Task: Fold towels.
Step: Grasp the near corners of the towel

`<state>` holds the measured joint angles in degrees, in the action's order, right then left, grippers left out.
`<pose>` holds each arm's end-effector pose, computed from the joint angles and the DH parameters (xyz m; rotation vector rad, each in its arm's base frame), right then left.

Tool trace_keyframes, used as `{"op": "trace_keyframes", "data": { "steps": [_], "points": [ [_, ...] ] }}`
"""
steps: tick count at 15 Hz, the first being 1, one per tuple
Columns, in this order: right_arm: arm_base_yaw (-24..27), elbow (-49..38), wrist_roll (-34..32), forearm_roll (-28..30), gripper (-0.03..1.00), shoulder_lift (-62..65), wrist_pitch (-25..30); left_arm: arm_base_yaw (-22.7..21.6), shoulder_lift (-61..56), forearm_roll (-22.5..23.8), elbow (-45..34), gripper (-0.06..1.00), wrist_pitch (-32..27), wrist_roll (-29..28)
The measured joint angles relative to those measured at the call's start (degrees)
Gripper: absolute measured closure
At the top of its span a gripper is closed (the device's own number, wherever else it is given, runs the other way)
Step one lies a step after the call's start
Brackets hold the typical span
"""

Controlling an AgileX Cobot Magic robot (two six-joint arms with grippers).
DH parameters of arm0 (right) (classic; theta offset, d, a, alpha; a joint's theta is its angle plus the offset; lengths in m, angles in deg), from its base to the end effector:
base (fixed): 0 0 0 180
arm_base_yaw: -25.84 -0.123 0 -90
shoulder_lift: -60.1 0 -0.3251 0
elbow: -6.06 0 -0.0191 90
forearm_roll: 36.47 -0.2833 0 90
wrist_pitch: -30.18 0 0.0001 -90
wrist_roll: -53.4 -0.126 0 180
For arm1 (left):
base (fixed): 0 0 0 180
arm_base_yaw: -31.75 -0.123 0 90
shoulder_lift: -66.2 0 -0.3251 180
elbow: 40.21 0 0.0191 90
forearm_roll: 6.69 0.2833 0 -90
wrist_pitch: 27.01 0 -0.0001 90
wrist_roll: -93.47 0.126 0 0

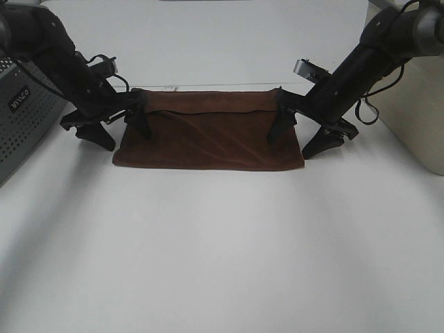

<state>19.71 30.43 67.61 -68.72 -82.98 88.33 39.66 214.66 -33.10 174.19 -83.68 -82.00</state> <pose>0.5231 0.1137 0.0876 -0.0970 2.9662 0.7260 0.5564 -0.1246 0.0807 -0.0117 2.9335 -0.6086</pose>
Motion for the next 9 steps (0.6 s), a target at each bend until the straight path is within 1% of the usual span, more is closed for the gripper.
{"op": "trace_keyframes", "data": {
  "steps": [3,5,6,7,9],
  "points": [
    [0.0,0.0,0.0,0.11,0.19,0.0,-0.92,0.57,0.0,0.11,0.0,0.18,0.0,-0.34],
    [0.0,0.0,0.0,0.11,0.23,-0.17,-1.6,1.72,0.23,0.0,0.06,0.2,0.0,-1.38],
    [0.0,0.0,0.17,0.0,0.25,-0.29,-1.83,2.18,0.29,-0.23,0.06,0.24,0.0,-1.78],
    [0.0,0.0,0.86,-0.69,0.28,-0.34,-1.89,2.35,0.46,-0.46,0.06,0.31,0.0,-1.95],
    [-0.29,0.0,1.72,-1.55,0.37,-0.86,-2.18,2.41,0.97,-0.92,0.06,0.55,0.0,-2.12]
  ]
}}
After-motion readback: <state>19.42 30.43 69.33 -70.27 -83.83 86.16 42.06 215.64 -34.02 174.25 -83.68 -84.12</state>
